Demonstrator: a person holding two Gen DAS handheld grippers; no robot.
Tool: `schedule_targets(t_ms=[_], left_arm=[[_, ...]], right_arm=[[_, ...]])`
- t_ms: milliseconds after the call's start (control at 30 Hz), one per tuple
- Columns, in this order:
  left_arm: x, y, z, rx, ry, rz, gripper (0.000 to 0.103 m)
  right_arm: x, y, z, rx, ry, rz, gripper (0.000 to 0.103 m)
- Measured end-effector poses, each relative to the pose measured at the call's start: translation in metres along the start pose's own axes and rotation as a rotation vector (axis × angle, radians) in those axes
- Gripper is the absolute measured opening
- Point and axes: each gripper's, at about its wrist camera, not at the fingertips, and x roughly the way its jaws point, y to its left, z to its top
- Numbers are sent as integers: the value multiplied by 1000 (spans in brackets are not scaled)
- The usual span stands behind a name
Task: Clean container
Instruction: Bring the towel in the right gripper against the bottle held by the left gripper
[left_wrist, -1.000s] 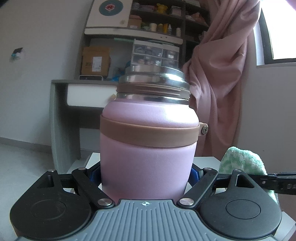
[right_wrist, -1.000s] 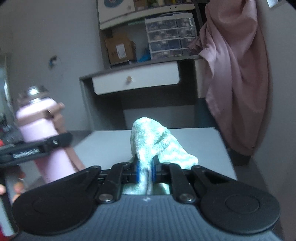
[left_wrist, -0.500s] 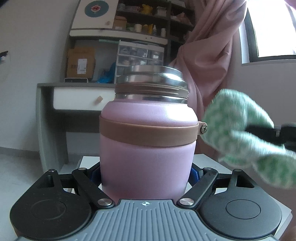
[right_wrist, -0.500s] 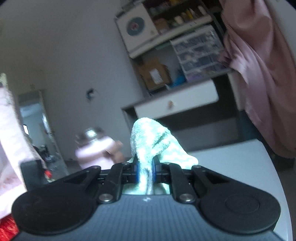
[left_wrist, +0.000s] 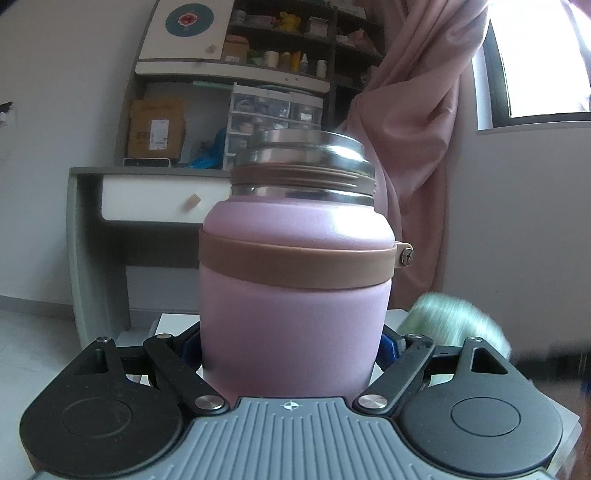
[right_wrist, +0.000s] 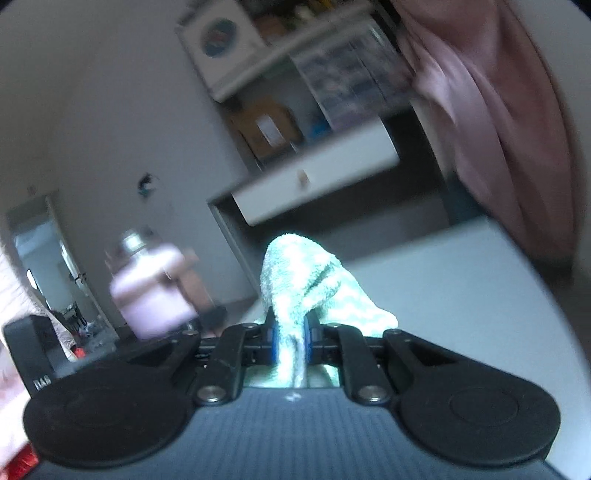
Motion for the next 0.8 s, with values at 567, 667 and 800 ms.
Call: schedule_targets(t_ms=[567, 667, 800], left_arm=[[-3, -3, 3, -12, 0, 15, 85], [-3, -2, 4, -14, 0, 11, 85], [-4, -1, 5, -14, 3, 7, 85]], right_arm=[[24, 24, -13, 52, 10, 140, 13], [33, 27, -21, 59, 21, 126, 13], [43, 21, -28, 71, 58, 96, 13]])
